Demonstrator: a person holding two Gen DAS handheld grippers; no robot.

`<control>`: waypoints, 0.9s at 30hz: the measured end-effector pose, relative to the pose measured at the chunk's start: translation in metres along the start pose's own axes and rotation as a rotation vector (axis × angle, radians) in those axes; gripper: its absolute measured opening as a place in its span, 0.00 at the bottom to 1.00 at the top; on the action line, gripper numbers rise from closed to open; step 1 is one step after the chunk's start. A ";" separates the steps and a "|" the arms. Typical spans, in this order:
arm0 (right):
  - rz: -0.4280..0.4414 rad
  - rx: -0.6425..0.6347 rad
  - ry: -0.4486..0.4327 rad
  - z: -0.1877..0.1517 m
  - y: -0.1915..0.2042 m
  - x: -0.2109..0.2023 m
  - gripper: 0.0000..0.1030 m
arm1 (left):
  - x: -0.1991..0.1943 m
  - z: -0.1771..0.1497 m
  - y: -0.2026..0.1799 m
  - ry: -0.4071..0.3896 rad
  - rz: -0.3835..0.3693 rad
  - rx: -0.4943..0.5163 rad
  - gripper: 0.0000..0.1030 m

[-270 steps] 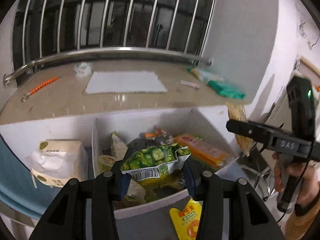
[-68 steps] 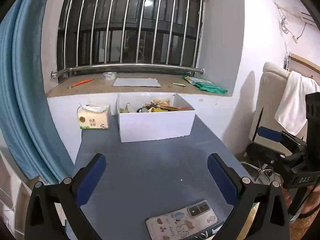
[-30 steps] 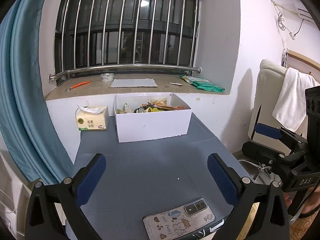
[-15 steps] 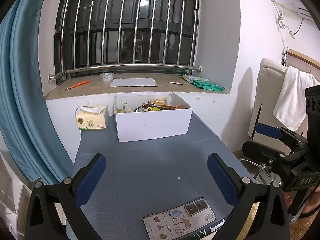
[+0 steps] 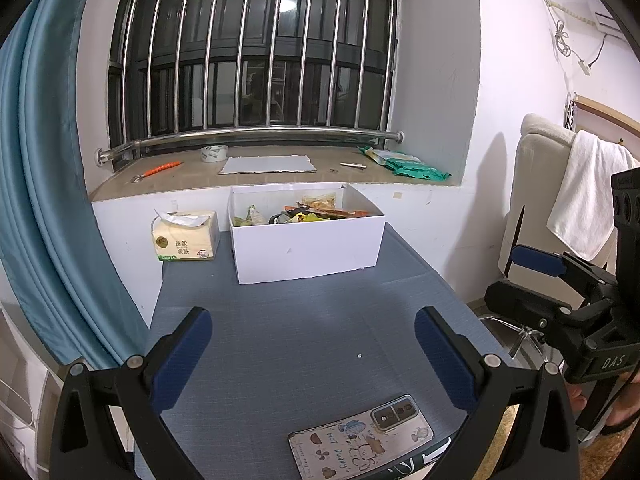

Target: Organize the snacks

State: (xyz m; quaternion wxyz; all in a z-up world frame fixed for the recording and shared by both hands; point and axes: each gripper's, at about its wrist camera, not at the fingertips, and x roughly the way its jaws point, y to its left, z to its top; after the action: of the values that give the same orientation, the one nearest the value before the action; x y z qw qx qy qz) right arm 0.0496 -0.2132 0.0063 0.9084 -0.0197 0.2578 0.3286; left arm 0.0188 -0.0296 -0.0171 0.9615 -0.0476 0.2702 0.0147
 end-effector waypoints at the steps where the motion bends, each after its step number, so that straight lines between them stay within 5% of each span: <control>1: 0.000 0.000 0.000 0.000 0.000 0.000 1.00 | 0.001 0.000 0.000 0.001 -0.001 0.001 1.00; 27: -0.001 0.005 0.007 -0.001 -0.002 0.000 1.00 | 0.002 -0.002 0.002 0.006 -0.008 0.005 1.00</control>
State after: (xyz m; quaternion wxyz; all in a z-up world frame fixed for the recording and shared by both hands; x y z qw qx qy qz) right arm 0.0501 -0.2152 0.0054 0.9077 -0.0187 0.2620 0.3272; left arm 0.0196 -0.0274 -0.0201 0.9609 -0.0464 0.2728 0.0098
